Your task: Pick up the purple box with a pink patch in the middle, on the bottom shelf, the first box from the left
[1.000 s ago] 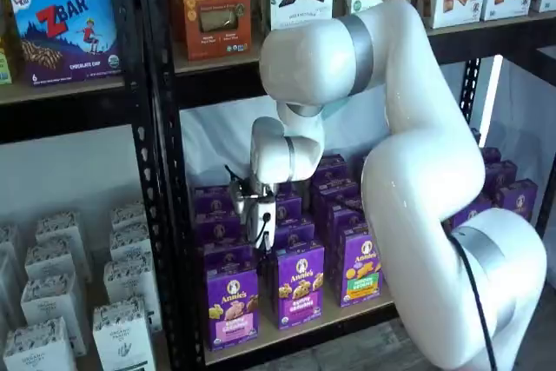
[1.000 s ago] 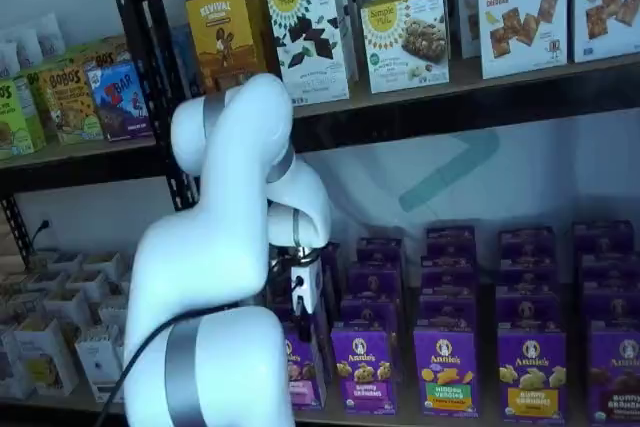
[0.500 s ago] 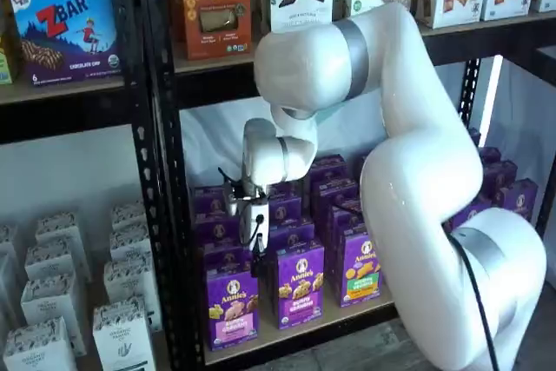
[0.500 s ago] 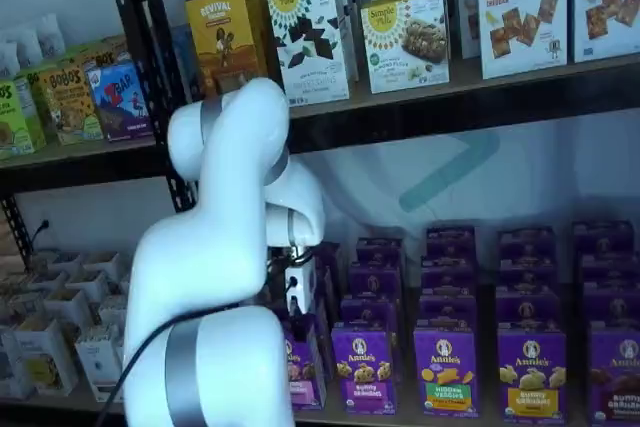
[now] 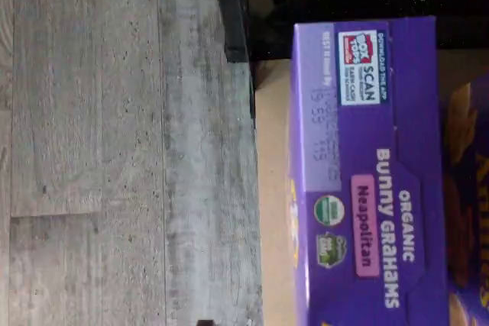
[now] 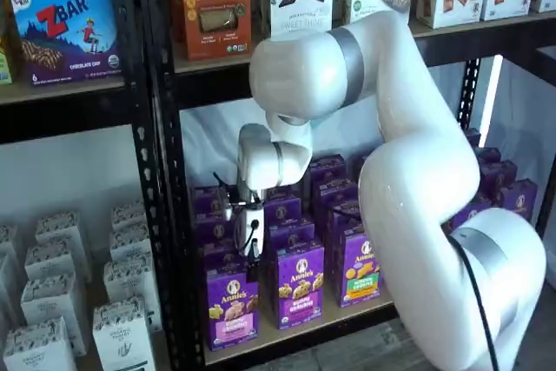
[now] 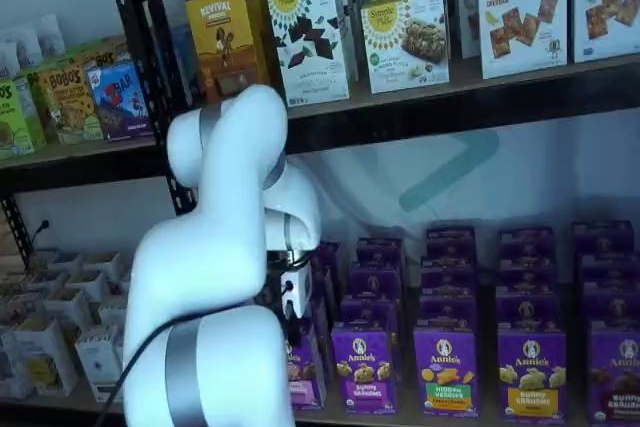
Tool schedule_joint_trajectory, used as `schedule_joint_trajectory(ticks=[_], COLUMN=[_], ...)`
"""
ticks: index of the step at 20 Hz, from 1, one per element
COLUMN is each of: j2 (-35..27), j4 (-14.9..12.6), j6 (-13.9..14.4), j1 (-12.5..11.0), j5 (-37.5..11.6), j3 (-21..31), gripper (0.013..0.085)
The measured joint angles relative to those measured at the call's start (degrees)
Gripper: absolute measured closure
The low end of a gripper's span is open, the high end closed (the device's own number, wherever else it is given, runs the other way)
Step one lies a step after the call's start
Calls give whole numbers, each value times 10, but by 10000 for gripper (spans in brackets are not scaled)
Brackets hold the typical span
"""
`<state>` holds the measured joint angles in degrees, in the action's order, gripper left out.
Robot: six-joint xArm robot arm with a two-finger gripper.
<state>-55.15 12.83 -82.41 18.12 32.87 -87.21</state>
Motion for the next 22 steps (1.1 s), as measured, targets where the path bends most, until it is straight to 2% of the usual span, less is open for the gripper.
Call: schedule_joint_trajectory(ticks=[10,17,22], j2=[-11,-24,-33], j4=[4,-9,-3], j6=[2,18,15], j1=[7,13,15], j5=[-20,-30,-29], j3=[2,-6,-14], gripper=[130,130,130])
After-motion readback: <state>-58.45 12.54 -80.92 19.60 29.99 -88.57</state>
